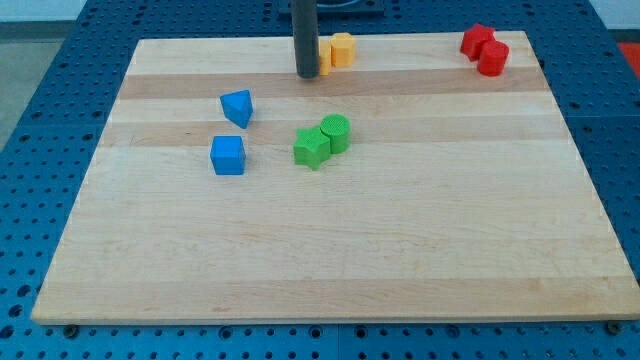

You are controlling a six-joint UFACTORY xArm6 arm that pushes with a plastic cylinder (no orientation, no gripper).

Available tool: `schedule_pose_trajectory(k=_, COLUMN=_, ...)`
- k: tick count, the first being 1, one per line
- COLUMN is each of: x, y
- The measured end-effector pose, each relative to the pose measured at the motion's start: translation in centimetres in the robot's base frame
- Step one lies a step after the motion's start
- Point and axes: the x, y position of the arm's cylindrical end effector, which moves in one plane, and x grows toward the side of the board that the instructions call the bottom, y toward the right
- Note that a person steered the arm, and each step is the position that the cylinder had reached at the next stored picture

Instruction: Move your arm closer to the blue triangle

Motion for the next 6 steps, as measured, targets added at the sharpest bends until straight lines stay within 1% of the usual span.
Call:
schedule_pose_trajectory(k=2, x=0.0, y=-0.1)
schedule_pose_trajectory(k=3, x=0.9, y=-0.8)
schedule_pose_trajectory(k=4, x=3.2, y=-3.4)
schedule_pose_trajectory(k=5, x=4.4, y=-6.8)
schedule_pose_trajectory(k=6, x=4.7, y=-9.0)
